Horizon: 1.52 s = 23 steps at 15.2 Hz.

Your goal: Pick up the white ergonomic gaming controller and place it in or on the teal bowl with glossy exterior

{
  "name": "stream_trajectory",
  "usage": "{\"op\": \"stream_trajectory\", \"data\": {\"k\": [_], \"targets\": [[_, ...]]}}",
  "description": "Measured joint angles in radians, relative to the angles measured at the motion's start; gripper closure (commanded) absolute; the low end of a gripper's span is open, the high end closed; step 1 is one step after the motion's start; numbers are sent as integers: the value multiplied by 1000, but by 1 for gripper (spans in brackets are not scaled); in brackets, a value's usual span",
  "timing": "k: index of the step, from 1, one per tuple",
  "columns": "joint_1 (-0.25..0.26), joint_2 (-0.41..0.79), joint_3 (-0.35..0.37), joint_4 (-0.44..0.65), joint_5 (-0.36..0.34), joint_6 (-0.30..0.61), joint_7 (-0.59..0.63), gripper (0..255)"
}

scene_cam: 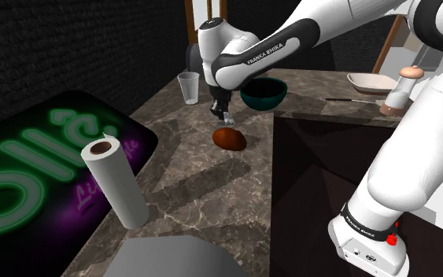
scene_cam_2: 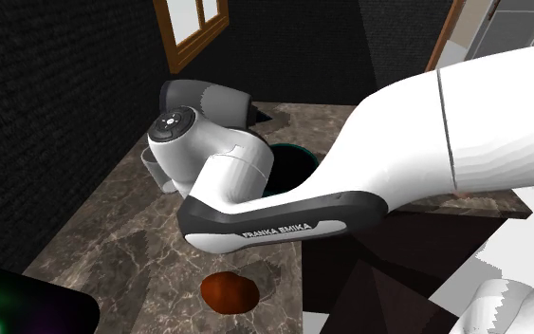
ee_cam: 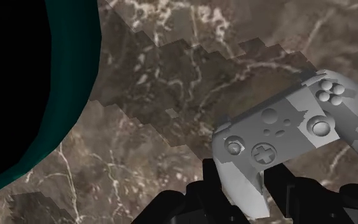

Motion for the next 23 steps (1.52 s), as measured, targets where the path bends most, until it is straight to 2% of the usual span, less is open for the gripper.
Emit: {"op": "stream_trajectory", "data": {"k": [23], "targets": [[6, -60, 2, 237, 52, -284, -91, 255]]}}
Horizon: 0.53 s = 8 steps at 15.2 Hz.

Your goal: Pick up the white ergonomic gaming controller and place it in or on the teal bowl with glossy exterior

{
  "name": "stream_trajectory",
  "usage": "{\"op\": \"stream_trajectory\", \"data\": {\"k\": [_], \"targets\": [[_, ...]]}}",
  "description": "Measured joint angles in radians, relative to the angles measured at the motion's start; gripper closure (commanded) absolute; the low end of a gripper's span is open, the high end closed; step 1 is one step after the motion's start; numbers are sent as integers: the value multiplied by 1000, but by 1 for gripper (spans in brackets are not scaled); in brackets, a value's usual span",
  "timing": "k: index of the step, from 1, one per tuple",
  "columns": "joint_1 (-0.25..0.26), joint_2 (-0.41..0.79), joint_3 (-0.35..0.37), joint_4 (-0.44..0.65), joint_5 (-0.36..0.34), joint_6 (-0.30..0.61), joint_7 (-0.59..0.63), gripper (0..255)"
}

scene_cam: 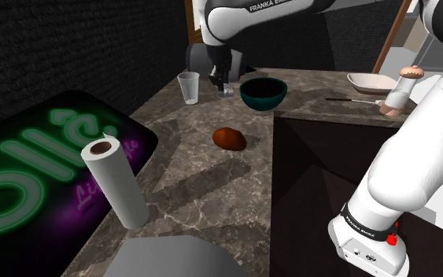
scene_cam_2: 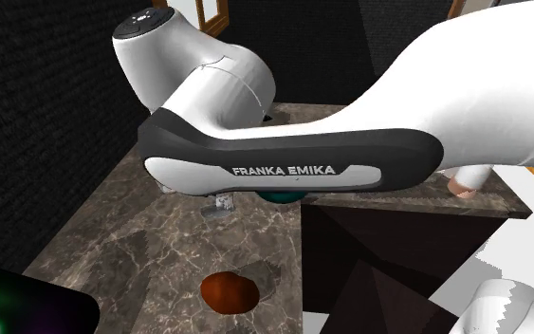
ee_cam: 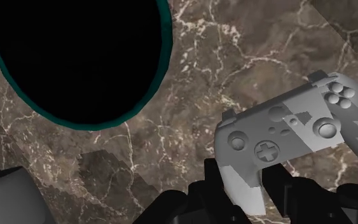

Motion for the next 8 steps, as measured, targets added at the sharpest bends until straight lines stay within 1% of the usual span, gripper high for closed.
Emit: {"op": "stream_trajectory", "data": {"k": [8], "targets": [[1, 8, 2, 112, 5, -101, -26, 255]]}}
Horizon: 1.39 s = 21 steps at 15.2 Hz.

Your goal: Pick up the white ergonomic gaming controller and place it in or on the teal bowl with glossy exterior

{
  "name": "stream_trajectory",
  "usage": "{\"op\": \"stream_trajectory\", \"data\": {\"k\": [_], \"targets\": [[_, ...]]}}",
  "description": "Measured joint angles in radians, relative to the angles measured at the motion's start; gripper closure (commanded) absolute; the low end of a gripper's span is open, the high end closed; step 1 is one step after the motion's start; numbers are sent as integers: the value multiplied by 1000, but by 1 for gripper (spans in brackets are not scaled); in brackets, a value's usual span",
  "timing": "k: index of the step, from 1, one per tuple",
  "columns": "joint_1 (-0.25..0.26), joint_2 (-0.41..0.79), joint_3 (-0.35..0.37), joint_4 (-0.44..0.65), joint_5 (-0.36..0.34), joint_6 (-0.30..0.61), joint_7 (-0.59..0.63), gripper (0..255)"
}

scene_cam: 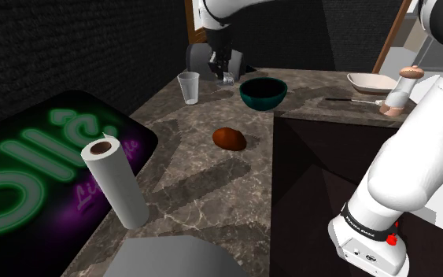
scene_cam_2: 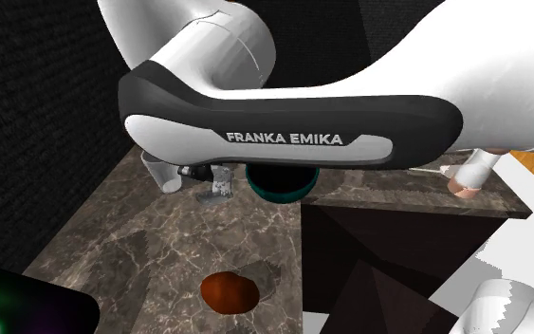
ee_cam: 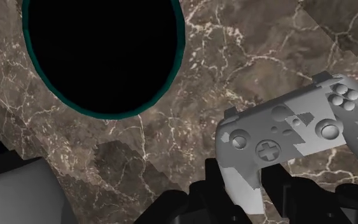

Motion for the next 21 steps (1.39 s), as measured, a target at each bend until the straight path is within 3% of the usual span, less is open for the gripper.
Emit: {"op": "stream_trajectory", "data": {"k": [5, 10, 17, 21], "targets": [[-30, -20, -38, -5, 6, 3, -70, 255], [-84, -71, -113, -54, 16, 35, -196, 255], [-153, -67, -216, -41, 25, 67, -366, 255], [-164, -72, -231, -86, 24, 112, -383, 255]]}}
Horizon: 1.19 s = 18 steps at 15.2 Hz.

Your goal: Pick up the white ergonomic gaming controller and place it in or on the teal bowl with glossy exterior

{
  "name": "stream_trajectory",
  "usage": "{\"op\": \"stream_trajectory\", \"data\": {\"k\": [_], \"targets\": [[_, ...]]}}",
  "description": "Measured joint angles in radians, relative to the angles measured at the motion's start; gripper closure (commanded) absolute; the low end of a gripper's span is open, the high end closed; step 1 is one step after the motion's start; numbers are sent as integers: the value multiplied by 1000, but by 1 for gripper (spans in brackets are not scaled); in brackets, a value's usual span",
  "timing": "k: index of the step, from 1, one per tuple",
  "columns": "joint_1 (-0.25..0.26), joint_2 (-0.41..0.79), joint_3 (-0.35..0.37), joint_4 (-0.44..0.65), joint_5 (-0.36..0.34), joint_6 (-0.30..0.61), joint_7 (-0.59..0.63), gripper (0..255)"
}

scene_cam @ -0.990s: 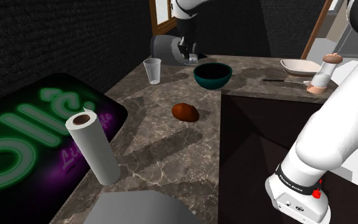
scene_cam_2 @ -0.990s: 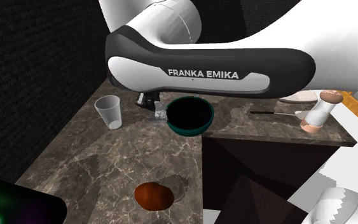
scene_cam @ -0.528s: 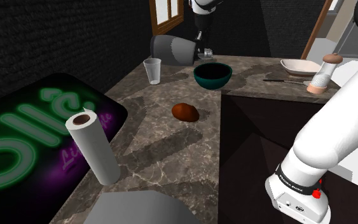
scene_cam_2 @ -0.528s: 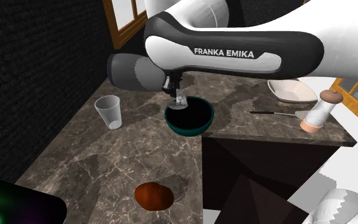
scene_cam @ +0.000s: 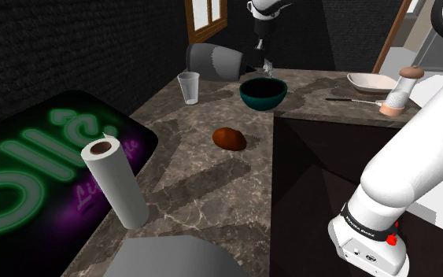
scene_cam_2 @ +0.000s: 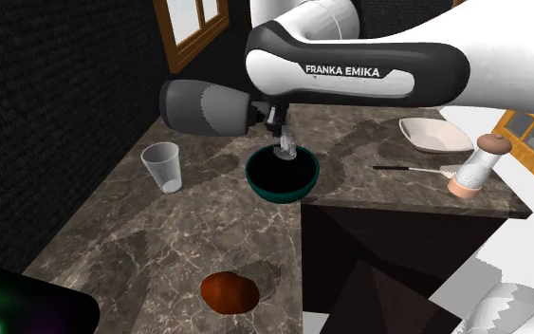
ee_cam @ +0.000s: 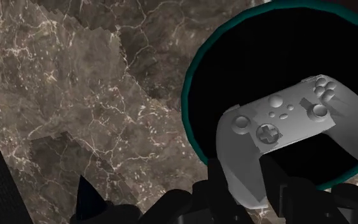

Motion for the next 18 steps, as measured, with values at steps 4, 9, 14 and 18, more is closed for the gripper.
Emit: {"op": "stream_trajectory", "data": {"k": [4, 9, 14, 18], "targets": [[-3, -3, -4, -59, -4, 55, 7, 255], [-4, -5, -5, -124, -10, 118, 21, 255], [-5, -1, -6, -169, -16, 166, 34, 255], [-5, -1, -6, -172, -16, 169, 34, 255]]}}
